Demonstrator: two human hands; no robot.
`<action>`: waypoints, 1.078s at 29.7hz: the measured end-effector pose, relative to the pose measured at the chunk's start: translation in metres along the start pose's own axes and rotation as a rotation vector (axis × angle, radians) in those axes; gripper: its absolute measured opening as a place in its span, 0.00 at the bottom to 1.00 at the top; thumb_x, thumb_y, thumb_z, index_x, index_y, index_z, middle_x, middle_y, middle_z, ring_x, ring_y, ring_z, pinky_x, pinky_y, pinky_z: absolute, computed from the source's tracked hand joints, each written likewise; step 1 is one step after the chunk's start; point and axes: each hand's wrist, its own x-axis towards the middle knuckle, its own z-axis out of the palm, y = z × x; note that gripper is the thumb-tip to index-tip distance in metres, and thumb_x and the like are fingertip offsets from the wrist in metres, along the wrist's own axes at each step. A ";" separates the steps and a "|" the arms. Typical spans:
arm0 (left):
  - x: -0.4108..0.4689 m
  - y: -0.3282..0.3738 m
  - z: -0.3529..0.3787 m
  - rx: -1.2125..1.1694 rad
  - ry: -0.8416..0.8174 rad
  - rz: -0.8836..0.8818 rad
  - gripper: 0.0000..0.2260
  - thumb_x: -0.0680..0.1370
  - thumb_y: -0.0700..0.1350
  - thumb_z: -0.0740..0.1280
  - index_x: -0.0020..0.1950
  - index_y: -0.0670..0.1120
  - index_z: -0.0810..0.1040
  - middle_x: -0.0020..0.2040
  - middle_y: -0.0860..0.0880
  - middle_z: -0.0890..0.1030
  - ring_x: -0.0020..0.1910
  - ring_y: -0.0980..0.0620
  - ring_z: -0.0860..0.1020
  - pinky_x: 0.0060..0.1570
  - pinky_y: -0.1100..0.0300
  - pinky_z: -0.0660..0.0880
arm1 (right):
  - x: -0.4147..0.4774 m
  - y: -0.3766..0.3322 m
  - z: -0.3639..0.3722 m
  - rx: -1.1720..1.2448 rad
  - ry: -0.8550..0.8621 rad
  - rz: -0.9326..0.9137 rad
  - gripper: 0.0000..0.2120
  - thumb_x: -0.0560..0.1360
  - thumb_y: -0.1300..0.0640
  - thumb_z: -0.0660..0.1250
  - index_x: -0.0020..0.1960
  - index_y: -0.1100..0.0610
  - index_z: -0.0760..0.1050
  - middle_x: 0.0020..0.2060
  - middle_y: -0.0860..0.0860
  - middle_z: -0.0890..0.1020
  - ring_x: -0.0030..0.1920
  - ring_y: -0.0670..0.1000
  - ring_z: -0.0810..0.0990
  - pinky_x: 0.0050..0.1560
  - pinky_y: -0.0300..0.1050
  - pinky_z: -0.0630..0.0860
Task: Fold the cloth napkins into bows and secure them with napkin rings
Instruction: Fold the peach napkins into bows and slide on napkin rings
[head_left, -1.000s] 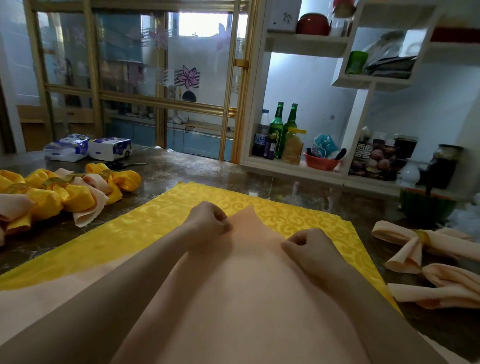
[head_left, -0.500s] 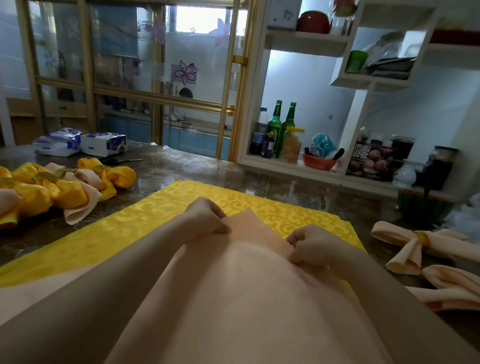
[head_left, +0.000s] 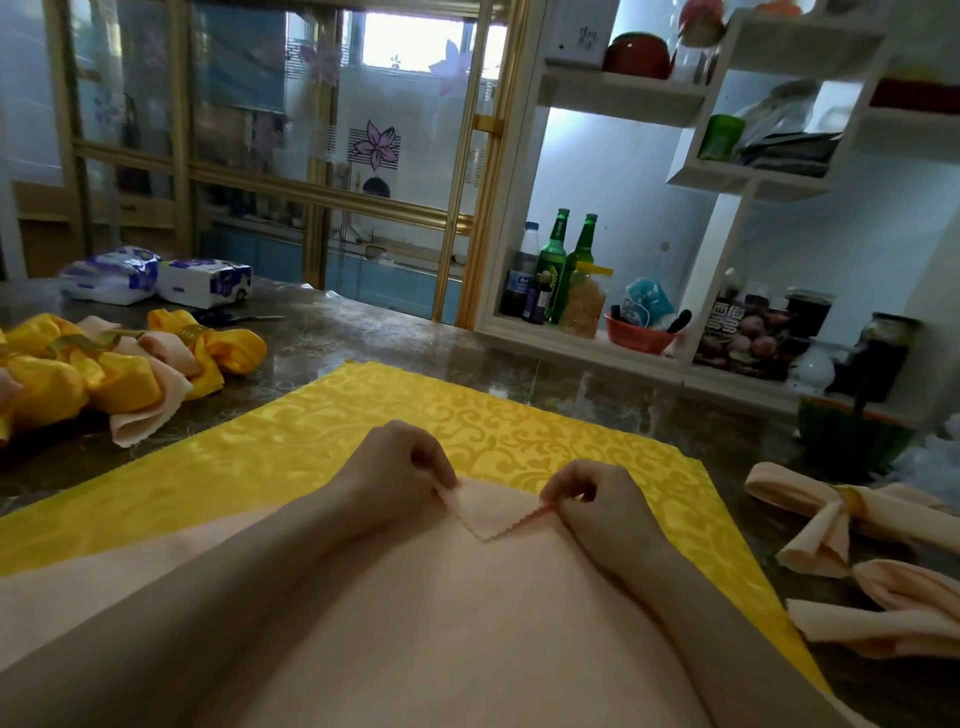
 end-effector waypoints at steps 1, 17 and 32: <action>-0.001 0.001 0.001 0.012 -0.002 0.001 0.16 0.70 0.32 0.63 0.32 0.51 0.81 0.41 0.52 0.81 0.43 0.56 0.78 0.45 0.63 0.73 | 0.000 0.000 0.000 -0.013 0.006 0.009 0.19 0.69 0.69 0.64 0.31 0.46 0.76 0.34 0.43 0.79 0.35 0.41 0.72 0.39 0.37 0.67; -0.002 0.004 0.015 0.291 0.058 0.172 0.06 0.76 0.46 0.66 0.51 0.50 0.80 0.48 0.55 0.73 0.55 0.53 0.73 0.56 0.58 0.65 | -0.001 -0.025 0.011 -0.214 -0.077 -0.061 0.04 0.70 0.53 0.68 0.41 0.45 0.74 0.44 0.45 0.78 0.52 0.49 0.76 0.59 0.53 0.70; -0.011 0.011 0.011 0.422 0.004 0.232 0.09 0.77 0.52 0.62 0.51 0.51 0.78 0.52 0.56 0.74 0.56 0.58 0.69 0.57 0.59 0.59 | -0.008 -0.030 0.018 -0.205 -0.020 -0.170 0.08 0.72 0.59 0.64 0.38 0.53 0.80 0.39 0.42 0.74 0.45 0.44 0.73 0.58 0.47 0.69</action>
